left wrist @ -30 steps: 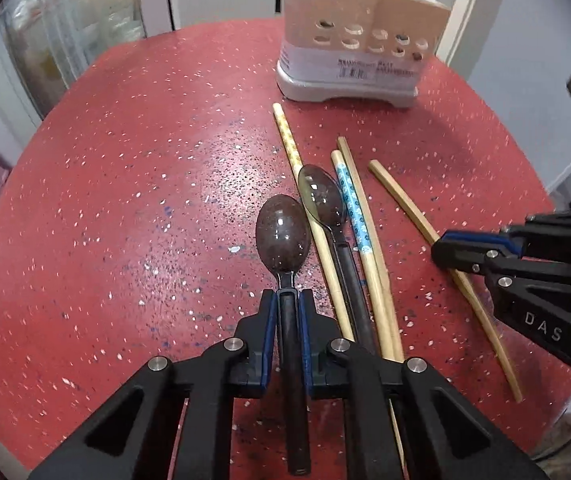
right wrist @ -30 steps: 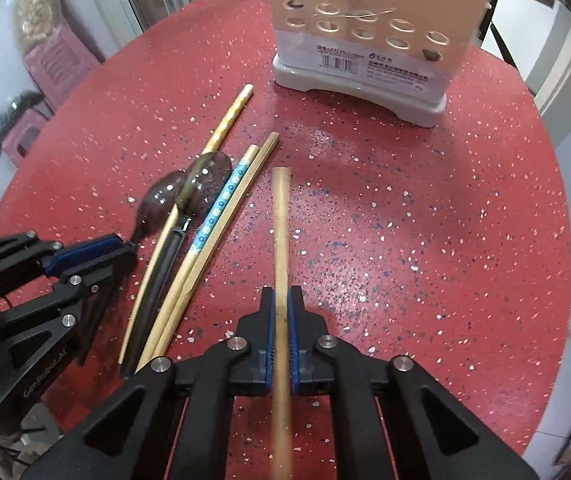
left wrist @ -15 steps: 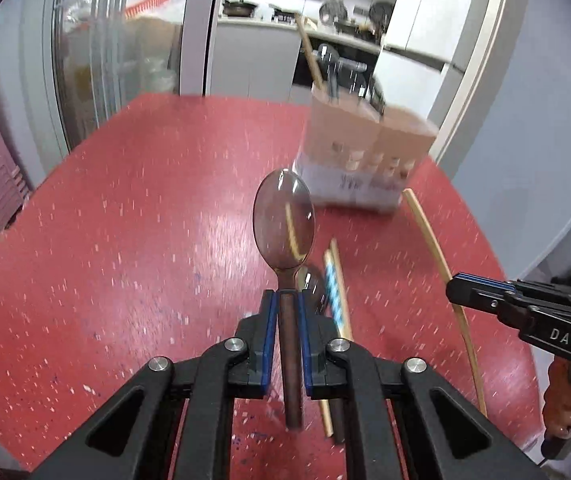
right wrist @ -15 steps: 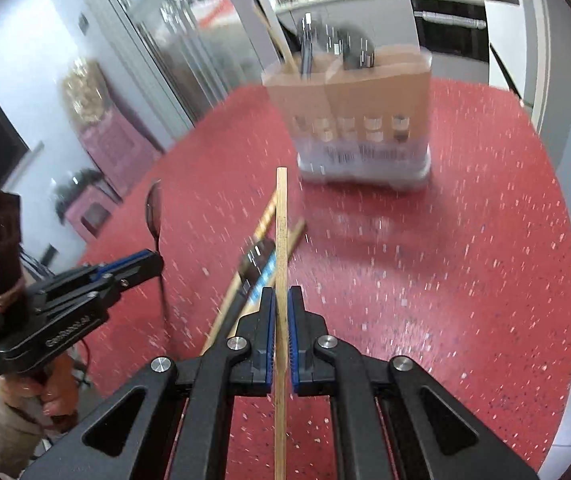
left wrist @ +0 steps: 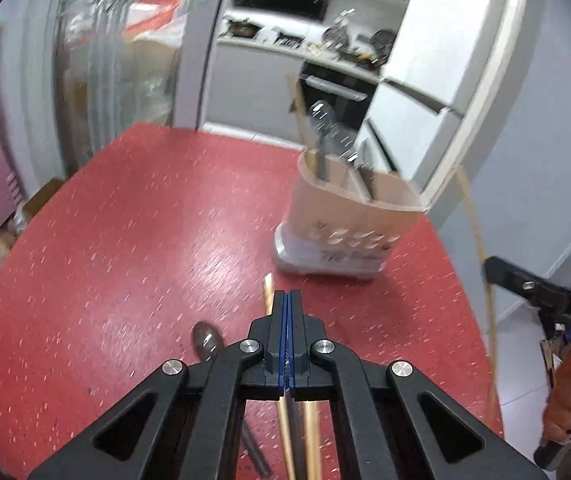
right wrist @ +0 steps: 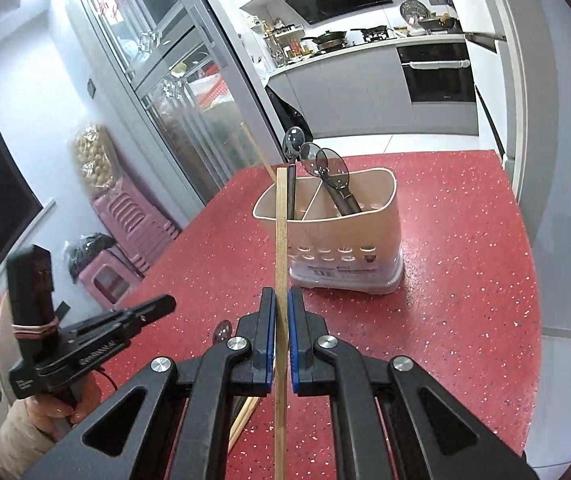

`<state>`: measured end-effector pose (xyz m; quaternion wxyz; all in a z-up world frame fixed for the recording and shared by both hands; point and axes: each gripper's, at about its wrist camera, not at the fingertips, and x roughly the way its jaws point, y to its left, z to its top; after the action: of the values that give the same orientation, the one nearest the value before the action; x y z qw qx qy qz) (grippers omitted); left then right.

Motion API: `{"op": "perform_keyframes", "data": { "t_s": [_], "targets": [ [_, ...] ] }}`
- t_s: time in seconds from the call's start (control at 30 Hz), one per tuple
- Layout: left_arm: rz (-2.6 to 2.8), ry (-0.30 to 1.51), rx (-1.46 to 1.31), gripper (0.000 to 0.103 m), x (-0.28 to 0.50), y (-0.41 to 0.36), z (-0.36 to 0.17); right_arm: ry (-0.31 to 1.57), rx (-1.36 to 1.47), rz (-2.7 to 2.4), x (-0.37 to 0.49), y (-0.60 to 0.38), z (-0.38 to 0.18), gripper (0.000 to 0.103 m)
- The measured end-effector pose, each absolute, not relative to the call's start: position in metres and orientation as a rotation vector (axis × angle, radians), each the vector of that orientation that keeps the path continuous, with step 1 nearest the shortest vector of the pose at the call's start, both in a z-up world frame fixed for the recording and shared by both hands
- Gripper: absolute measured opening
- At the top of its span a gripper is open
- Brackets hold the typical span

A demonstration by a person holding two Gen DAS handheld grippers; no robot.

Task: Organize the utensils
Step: 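Carry the chopstick and spoon to the beige caddy and lower them in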

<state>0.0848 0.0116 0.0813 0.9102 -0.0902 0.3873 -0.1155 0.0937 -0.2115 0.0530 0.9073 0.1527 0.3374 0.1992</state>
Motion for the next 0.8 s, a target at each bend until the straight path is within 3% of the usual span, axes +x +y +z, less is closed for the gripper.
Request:
{"op": "perform_keyframes", "data": {
  "t_s": [0.2, 0.23, 0.27, 0.63, 0.73, 0.8],
  "targets": [
    [-0.094, 0.943, -0.235, 0.027, 0.084, 0.03, 0.036, 0.751, 0.341, 0.434, 0.096, -0.21, 0.028, 0.006],
    [-0.071, 0.951, -0.234, 0.057, 0.083, 0.032, 0.03, 0.758, 0.339, 0.437, 0.096, -0.209, 0.024, 0.006],
    [-0.036, 0.972, -0.222, 0.103, 0.083, 0.033, 0.024, 0.766, 0.339, 0.442, 0.096, -0.208, 0.02, 0.007],
    [0.095, 1.075, -0.061, 0.103, 0.122, 0.021, -0.029, 0.795, 0.373, 0.468, 0.094, -0.21, 0.002, 0.006],
    [0.086, 1.132, -0.07, 0.093, 0.134, 0.019, -0.048, 0.802, 0.382, 0.466, 0.095, -0.212, 0.0, 0.007],
    [0.084, 1.148, -0.075, 0.093, 0.139, 0.017, -0.056, 0.805, 0.388, 0.466, 0.096, -0.213, -0.001, 0.006]
  ]
}}
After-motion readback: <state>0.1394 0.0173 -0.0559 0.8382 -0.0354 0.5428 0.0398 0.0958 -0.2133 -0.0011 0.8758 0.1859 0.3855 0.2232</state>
